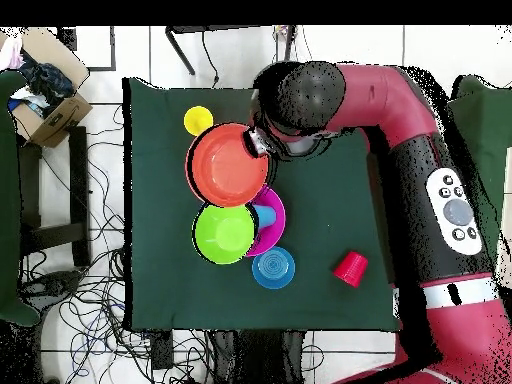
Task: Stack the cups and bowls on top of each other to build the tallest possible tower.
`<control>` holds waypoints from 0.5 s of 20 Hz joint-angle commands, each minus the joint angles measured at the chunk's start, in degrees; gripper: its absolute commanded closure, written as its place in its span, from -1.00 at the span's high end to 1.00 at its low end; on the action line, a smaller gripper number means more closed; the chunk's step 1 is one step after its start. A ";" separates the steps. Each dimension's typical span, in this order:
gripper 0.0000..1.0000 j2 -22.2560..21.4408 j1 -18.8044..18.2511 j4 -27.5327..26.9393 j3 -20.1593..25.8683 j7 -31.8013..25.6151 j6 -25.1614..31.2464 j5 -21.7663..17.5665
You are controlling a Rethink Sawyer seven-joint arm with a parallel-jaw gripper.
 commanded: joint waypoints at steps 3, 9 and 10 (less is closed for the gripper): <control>-1.00 -2.14 -5.17 15.11 3.43 -11.96 -7.13 0.17; -1.00 -2.89 -7.90 20.08 4.65 -10.94 -11.19 -2.19; -1.00 -2.91 -8.01 20.51 4.70 -10.57 -11.61 -2.51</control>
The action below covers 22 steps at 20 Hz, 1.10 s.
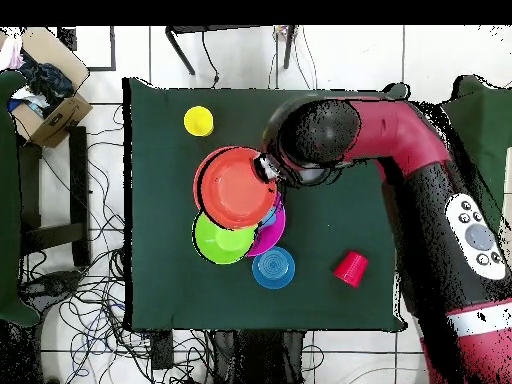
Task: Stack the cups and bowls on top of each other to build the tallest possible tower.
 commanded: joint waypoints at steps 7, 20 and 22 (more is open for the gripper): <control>-1.00 -0.36 0.17 8.92 0.95 -8.77 -6.59 -3.85; -1.00 -2.55 1.44 8.94 1.22 -7.30 -3.04 -1.43; -1.00 -2.37 1.45 9.13 0.93 -7.41 -3.75 -2.03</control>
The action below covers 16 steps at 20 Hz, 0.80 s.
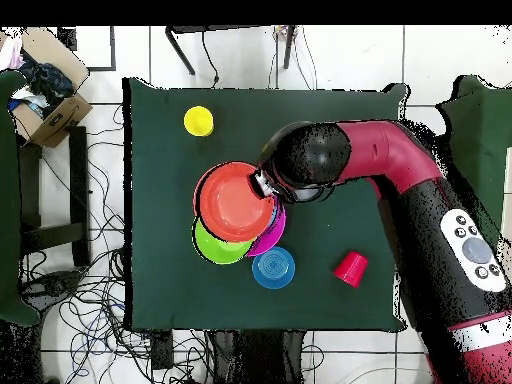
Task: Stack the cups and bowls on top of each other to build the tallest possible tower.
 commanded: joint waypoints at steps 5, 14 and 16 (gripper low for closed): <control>-1.00 0.07 3.01 3.53 -0.34 -6.82 -1.12 -2.98; -1.00 0.05 4.74 4.53 -1.16 -4.20 -2.45 -3.46; -1.00 -0.06 5.07 4.85 -1.34 -3.59 -2.91 -3.50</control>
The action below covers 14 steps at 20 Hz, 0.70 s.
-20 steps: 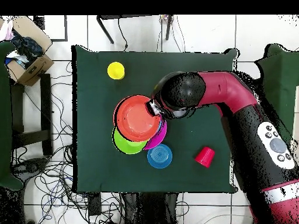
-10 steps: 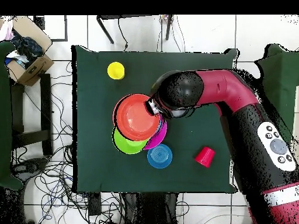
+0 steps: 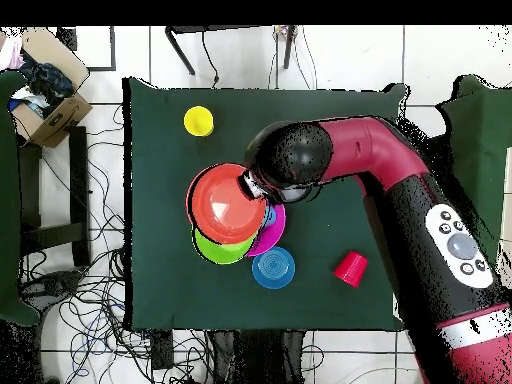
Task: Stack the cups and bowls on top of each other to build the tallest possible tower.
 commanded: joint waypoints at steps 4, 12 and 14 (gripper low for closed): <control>-1.00 0.62 3.68 4.10 -1.57 -3.13 -2.45 -2.57; -1.00 0.90 2.78 4.87 -2.41 -3.93 -3.22 -3.56; -1.00 1.32 2.47 5.06 -2.62 -4.55 -3.85 -4.47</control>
